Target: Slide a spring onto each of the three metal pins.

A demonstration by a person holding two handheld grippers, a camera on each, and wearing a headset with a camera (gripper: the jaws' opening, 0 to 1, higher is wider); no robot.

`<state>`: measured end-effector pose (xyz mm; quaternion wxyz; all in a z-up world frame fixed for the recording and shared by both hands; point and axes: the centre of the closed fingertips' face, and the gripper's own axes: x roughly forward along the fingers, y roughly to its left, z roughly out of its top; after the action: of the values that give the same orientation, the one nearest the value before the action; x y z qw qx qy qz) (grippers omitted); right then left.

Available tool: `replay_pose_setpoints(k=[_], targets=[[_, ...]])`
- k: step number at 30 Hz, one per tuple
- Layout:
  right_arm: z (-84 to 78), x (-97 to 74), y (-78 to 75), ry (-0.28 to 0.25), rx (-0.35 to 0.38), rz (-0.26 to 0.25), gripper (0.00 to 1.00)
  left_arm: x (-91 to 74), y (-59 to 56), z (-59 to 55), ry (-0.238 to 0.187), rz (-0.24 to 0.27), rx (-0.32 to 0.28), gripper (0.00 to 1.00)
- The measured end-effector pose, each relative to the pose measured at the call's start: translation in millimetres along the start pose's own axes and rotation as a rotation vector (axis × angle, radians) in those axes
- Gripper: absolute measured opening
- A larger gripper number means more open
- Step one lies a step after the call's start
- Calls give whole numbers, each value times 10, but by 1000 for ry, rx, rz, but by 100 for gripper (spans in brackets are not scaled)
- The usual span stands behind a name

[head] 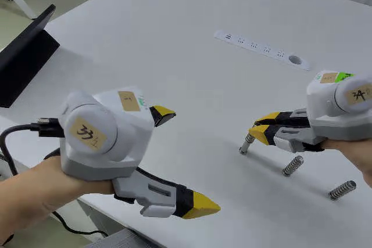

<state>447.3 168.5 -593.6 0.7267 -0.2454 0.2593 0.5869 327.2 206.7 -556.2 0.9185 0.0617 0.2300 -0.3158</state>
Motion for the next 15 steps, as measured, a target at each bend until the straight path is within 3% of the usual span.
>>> replay_pose_setpoints(k=[5, 15], targets=[[-98, 104, 0, 21, 5, -9, 11, -20, -33, -83, 32, -9, 9, 100], [-241, 176, -60, 63, 12, -24, 11, -68, -51, -103, 31, 2, -11, 100]])
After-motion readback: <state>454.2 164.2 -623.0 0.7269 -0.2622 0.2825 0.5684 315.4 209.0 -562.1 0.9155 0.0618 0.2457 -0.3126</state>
